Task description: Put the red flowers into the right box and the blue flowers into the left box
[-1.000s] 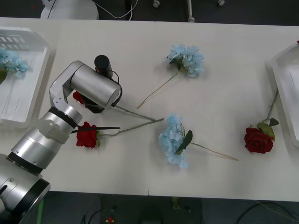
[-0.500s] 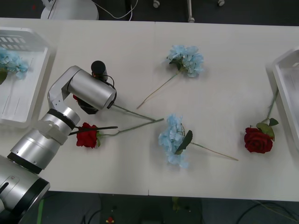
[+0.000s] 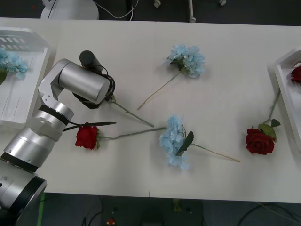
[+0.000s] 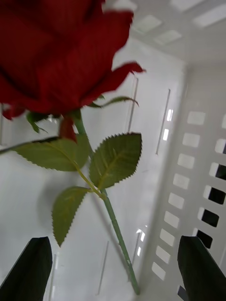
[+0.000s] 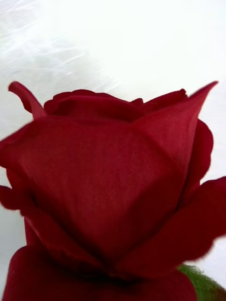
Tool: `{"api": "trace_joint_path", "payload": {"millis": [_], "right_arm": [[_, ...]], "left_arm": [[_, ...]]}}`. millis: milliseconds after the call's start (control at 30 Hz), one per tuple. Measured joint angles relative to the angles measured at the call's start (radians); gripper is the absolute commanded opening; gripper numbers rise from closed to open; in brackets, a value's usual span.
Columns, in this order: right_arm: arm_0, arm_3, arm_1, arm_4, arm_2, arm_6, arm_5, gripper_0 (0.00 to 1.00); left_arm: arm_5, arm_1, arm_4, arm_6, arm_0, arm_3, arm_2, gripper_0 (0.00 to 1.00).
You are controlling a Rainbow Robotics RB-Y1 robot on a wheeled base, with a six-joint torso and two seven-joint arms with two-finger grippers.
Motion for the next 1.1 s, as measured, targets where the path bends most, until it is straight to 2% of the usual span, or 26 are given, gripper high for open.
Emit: {"api": "trace_joint_path", "payload": {"millis": [167, 400, 600, 700, 833, 1000, 1100], "right_arm": [[0.0, -0.152, 0.0, -0.113, -0.006, 0.04, 0.062, 0.81], [0.0, -0.353, -0.002, -0.29, -0.001, 0.372, 0.162, 0.84], [0.0, -0.5, -0.051, -0.452, 0.129, 0.483, 0.216, 0.84], [0.0, -0.532, -0.077, -0.532, 0.185, 0.558, 0.246, 0.84], [0.0, -0.533, -0.078, -0.643, 0.182, 0.558, 0.336, 0.84], [0.0, -0.533, -0.075, -0.817, 0.181, 0.541, 0.467, 0.84], [0.0, -0.535, -0.068, -0.965, 0.181, 0.432, 0.503, 0.84]], "left_arm": [[0.048, 0.052, 0.129, -0.064, 0.0, -0.17, 0.1, 0.0], [0.056, 0.096, 0.295, -0.379, 0.001, -0.35, 0.239, 0.0], [-0.156, 0.116, 0.446, -0.592, 0.035, -0.371, 0.24, 0.0], [-0.211, 0.116, 0.534, -0.837, 0.068, -0.372, 0.24, 0.0], [-0.293, 0.116, 0.696, -1.131, 0.097, -0.372, 0.24, 0.0], [-0.376, 0.095, 0.841, -1.16, 0.103, -0.372, 0.24, 0.0], [-0.44, 0.054, 0.888, -1.177, 0.115, -0.372, 0.239, 0.0]]}}
